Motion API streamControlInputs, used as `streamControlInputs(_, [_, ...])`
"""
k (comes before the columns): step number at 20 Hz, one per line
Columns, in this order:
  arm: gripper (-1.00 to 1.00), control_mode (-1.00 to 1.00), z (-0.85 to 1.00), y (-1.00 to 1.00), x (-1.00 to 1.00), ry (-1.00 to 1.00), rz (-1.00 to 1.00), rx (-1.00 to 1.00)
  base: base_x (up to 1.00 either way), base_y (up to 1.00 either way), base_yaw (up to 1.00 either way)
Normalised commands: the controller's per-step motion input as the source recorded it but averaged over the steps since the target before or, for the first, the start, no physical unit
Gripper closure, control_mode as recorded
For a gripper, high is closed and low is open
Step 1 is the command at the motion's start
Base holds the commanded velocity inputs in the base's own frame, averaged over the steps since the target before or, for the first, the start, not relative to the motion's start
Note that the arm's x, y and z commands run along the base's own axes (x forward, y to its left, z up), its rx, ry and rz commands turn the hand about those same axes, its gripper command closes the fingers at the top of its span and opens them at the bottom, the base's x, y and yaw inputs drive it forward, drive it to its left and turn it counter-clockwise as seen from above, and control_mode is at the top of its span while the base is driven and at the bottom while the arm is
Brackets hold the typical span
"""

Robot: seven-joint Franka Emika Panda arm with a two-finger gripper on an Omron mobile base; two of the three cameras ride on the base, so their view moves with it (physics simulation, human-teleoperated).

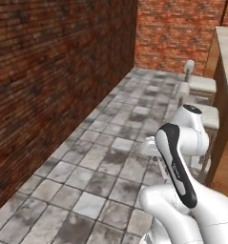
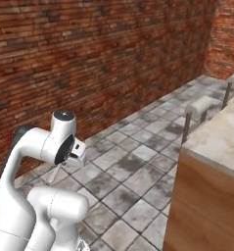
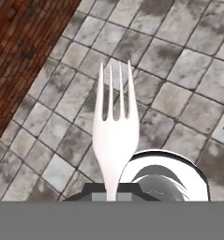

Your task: Take the fork and place it on the left side of the plate. Then take the spoon and place it on the right side of the plate. Make sure they're directly next to the plate.

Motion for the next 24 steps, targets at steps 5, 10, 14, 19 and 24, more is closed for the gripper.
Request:
streamControlInputs(5, [1.0,1.0,0.0,0.0,0.0,0.0,0.0,0.0,0.31,0.03,-0.45])
streamControlInputs(10, [1.0,1.0,0.0,0.0,0.0,0.0,0.0,0.0,0.41,0.17,-0.44])
streamControlInputs(14, [1.0,1.0,0.0,0.0,0.0,0.0,0.0,0.0,0.52,0.28,-0.42])
streamControlInputs(19, [1.0,1.0,0.0,0.0,0.0,0.0,0.0,0.0,0.63,0.37,-0.43])
streamControlInputs(24, [1.0,1.0,0.0,0.0,0.0,0.0,0.0,0.0,0.68,0.42,-0.43])
